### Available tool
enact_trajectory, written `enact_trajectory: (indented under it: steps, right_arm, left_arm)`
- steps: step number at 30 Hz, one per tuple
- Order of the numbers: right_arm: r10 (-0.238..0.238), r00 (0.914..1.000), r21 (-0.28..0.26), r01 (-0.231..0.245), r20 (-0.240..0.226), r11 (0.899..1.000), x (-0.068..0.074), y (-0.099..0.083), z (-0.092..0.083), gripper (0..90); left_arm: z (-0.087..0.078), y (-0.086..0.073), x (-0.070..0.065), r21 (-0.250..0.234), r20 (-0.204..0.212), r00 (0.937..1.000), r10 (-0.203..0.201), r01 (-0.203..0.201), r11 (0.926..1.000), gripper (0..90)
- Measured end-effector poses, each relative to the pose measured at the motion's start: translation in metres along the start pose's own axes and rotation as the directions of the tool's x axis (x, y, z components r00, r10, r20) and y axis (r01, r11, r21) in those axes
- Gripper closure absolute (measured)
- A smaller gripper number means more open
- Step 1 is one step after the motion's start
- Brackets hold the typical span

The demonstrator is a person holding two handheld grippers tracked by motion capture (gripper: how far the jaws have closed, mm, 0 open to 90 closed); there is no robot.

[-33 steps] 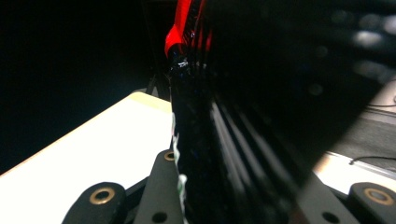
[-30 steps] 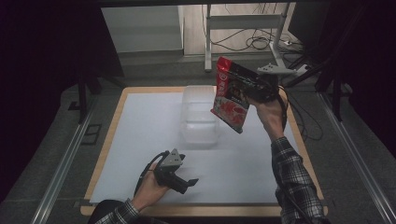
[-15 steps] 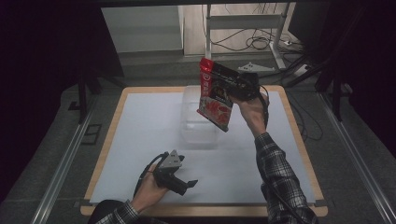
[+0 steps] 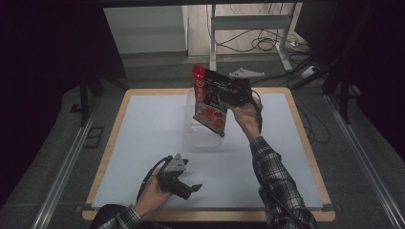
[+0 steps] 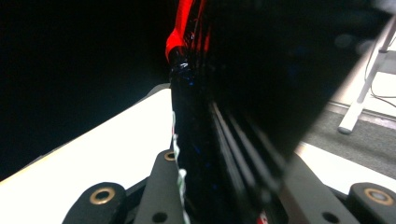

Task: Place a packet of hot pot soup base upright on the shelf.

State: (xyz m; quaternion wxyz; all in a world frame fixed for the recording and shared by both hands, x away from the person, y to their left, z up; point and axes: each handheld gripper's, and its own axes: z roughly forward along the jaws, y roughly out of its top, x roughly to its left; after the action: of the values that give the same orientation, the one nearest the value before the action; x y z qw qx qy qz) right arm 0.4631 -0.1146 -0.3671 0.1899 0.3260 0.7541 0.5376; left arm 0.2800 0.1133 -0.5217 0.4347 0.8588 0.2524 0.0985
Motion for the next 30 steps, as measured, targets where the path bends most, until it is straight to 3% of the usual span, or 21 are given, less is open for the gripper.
enact_trajectory:
  steps: [12,30]
  right_arm:
    - [-0.012,0.9999,0.036,0.012,-0.003,0.999,0.006,-0.015,0.016,76.8]
    - [0.0,0.9998,0.04,0.001,-0.021,0.999,0.009,-0.045,0.03,74.4]
  left_arm:
    - [0.001,-0.001,0.001,0.004,-0.003,1.0,-0.002,0.002,1.0,0.0]
    - [0.002,-0.001,0.001,0.013,-0.002,1.0,-0.007,0.007,0.9999,0.0]
